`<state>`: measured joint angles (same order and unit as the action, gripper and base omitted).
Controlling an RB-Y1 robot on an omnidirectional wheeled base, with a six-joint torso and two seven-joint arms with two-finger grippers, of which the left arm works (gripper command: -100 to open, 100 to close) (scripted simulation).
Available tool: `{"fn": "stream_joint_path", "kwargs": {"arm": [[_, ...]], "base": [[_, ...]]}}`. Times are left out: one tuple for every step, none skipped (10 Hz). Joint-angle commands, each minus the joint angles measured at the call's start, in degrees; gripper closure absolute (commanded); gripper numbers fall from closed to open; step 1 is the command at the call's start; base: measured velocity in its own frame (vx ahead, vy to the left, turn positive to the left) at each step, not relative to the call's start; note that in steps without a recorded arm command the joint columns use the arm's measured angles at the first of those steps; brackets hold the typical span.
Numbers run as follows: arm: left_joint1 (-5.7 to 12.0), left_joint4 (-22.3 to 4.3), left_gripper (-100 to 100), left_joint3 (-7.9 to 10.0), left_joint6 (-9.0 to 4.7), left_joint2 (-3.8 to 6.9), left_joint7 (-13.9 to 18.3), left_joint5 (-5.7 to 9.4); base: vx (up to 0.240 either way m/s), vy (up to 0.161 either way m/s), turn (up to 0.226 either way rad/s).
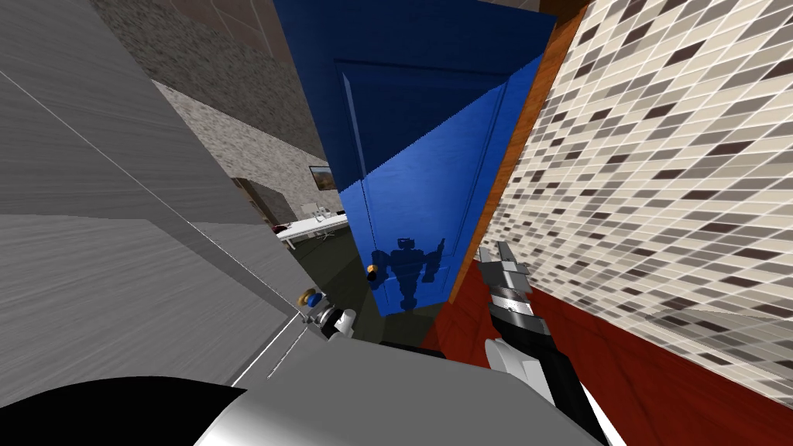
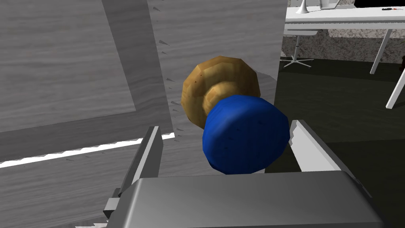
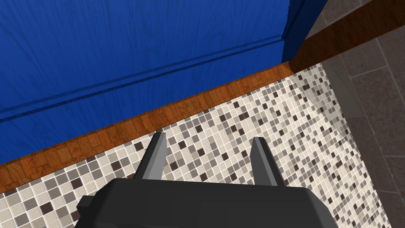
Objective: Push the door open
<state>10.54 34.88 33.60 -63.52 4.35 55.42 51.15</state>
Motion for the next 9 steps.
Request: {"fn": "stream_joint_path", "kwargs": {"arm": [[-1.05, 0.6, 100, 0.65, -2.01, 0.53, -0.4, 1.61], [-1.05, 0.6, 100, 0.65, -2.01, 0.53, -0.4, 1.61], [-1.05, 0.6, 100, 0.65, -2.01, 0.53, -0.4, 1.61], [-1.05, 0.7, 100, 0.65, -2.01, 0.53, -0.4, 1.61], [-1.05, 0.6, 100, 0.65, -2.01, 0.53, -0.4, 1.61], [-1.16, 0.7, 100, 0.67, -2.67, 0.58, -0.7, 2.61], [-1.16, 0.7, 100, 0.67, -2.67, 0.58, -0.7, 2.61], [-1.26, 0.8, 100, 0.69, -3.34, 0.62, -1.1, 3.64], [-1.26, 0.8, 100, 0.69, -3.34, 0.62, -1.1, 3.64]], "base": [[0.018, 0.060, -0.087], [0.021, 0.064, -0.025], [0.009, 0.035, 0.018], [0.005, 0.015, -0.001], [0.002, 0.007, 0.010], [0.015, 0.031, -0.055], [0.016, 0.030, -0.043], [0.009, 0.050, -0.046], [0.010, 0.050, -0.024]]}}
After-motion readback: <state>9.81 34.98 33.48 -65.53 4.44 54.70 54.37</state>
